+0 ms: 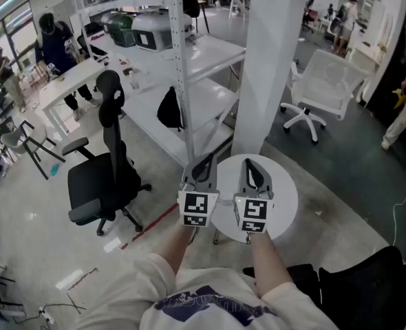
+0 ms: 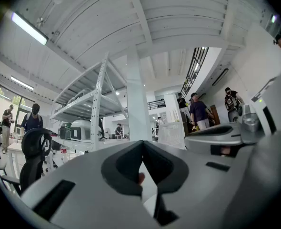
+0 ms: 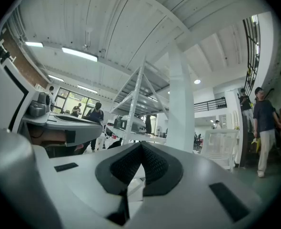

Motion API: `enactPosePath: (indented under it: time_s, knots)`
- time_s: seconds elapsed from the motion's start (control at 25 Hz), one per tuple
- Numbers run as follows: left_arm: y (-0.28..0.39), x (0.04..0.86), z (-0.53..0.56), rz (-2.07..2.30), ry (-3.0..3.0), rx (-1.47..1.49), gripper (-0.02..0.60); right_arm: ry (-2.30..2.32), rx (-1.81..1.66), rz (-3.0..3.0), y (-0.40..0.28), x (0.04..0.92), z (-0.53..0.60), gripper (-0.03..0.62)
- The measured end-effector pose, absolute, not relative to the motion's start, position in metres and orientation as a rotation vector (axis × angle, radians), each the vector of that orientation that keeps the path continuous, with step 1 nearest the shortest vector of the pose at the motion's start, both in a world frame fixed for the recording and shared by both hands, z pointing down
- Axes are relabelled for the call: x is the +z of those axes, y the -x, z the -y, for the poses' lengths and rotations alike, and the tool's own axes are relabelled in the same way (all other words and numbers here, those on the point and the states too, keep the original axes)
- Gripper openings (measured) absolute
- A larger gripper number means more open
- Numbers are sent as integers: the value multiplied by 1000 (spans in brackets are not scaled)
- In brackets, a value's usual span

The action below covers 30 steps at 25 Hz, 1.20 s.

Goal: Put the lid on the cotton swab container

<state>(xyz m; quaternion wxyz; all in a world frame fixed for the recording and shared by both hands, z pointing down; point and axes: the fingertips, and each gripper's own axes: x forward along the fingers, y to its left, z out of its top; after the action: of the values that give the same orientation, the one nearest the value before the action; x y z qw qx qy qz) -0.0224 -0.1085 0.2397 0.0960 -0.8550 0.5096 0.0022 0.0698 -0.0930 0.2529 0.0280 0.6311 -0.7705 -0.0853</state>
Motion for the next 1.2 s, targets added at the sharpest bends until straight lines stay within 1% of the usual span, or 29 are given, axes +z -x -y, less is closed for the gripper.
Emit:
enactPosePath:
  time_s: [0.56,0.84,0.88,0.92,0.96,1.0,1.04,1.12,1.16,1.2]
  knots:
    - [27,243,111,-1515,2537,14,-2,-1916,-281,2371,-65,258,94,5]
    - [35,237,107,-1519,2543,52,-2,-1962,-95,2613,-76,248,87,10]
    - [36,234,107,-1504,2554,61,-2,-1959,-66,2644,-78,246,87,29]
    - [37,232,108,-1483,2575,72,-1,-1946,-44,2673,-80,244,87,68]
    - [38,229,109,-1460,2601,87,2,-1928,-27,2699,-82,242,87,194]
    - [38,227,111,-1443,2626,103,45,-1917,-14,2717,-84,239,88,292]
    - [39,225,114,-1431,2650,115,116,-1915,-7,2725,-88,237,89,317]
    - [41,226,118,-1402,2688,115,250,-1923,-4,2727,-97,234,90,390]
    - [42,227,119,-1382,2704,104,292,-1924,-2,2727,-101,234,90,414]
    - [43,229,119,-1362,2715,92,312,-1923,0,2725,-105,234,90,428]
